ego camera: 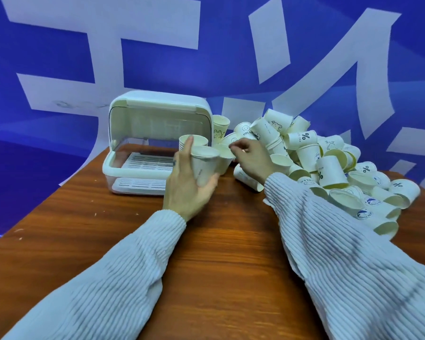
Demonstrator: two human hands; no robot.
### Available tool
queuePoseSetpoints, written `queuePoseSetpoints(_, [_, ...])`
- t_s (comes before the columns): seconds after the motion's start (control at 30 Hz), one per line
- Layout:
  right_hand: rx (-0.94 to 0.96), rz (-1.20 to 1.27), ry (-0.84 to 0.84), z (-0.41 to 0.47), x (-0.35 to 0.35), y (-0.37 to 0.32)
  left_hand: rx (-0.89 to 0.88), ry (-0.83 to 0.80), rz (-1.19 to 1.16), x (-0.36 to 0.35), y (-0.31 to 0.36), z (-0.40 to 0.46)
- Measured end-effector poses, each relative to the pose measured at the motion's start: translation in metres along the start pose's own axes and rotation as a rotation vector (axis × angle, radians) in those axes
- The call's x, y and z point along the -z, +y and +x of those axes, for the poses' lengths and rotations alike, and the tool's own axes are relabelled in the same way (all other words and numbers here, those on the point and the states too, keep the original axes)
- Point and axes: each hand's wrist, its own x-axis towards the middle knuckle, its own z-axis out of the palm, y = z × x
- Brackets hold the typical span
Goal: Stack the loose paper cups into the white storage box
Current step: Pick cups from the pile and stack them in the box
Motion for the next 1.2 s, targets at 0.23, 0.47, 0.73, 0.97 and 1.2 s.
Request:
queuePoseSetpoints(0.23, [0.075,-0.618,-0.278,0.016,-0.026,0.015,0.108,0.071,-0.056,0.014,-0.014,0.007])
queuePoseSetpoints(0.47, [0.112,-0.333,0.28,0.006,0.002,0.003,0.164,0.173,-0.077,0.018,-0.009,0.013])
queuePoseSetpoints(0.73, [0.475,0.027,0.18,0.003,0.004,-0.06,0.264,0.285,-0.13,0.025,-0.01,0.016])
queuePoseSetpoints(0.97, [0.421,-0.357,-0.151,0.015,-0.015,-0.074,0.266,0.289,-0.123,0.026,-0.016,0.016])
queuePoseSetpoints(1.2, [0.428,-0.592,-0.402,0.016,-0.025,-0.081,0.281,0.271,-0.137,0.027,-0.016,0.016])
